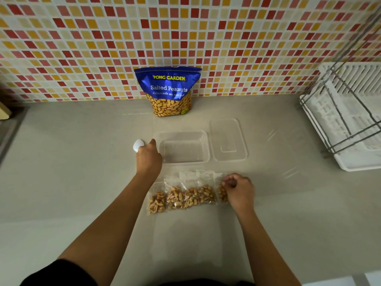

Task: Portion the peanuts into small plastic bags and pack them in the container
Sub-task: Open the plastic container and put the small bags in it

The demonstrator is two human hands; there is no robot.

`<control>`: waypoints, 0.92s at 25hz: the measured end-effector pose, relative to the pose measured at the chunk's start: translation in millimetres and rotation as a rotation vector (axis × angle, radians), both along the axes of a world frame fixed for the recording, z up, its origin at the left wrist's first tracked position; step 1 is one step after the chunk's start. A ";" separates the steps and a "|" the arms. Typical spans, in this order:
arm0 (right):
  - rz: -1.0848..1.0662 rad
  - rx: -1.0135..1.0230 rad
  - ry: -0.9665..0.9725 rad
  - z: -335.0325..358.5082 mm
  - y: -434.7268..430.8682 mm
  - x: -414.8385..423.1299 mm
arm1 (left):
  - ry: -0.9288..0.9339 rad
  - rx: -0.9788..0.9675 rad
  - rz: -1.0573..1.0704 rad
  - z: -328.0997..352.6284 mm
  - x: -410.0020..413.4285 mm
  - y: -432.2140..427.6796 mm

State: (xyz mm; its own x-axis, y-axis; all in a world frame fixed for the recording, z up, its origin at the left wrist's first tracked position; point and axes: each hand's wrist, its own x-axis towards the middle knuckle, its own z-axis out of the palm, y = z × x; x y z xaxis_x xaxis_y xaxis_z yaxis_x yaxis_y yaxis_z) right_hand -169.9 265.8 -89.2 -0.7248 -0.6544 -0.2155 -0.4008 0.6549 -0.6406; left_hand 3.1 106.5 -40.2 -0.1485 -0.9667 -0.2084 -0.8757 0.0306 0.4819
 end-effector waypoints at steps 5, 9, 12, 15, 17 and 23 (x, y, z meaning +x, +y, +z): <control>-0.018 -0.118 -0.135 16.6 -2.2 -3.8 | 0.002 -0.009 -0.005 -0.8 -1.8 2.1; -0.026 -0.437 -0.451 44.1 -20.5 -9.8 | 0.019 -0.005 -0.006 -5.4 0.1 0.7; 0.169 -0.424 -0.414 61.9 -51.6 -15.1 | 0.018 -0.009 -0.008 -8.2 1.2 0.8; 0.305 -0.233 -0.279 56.2 -94.6 -4.1 | 0.022 -0.018 -0.016 -9.9 0.2 1.9; 0.393 -0.093 -0.195 43.6 -114.9 10.1 | 0.002 -0.044 -0.036 -10.7 -0.2 2.2; 0.522 0.197 0.283 29.5 -126.1 30.6 | -0.038 -0.078 -0.059 -16.2 -0.1 2.2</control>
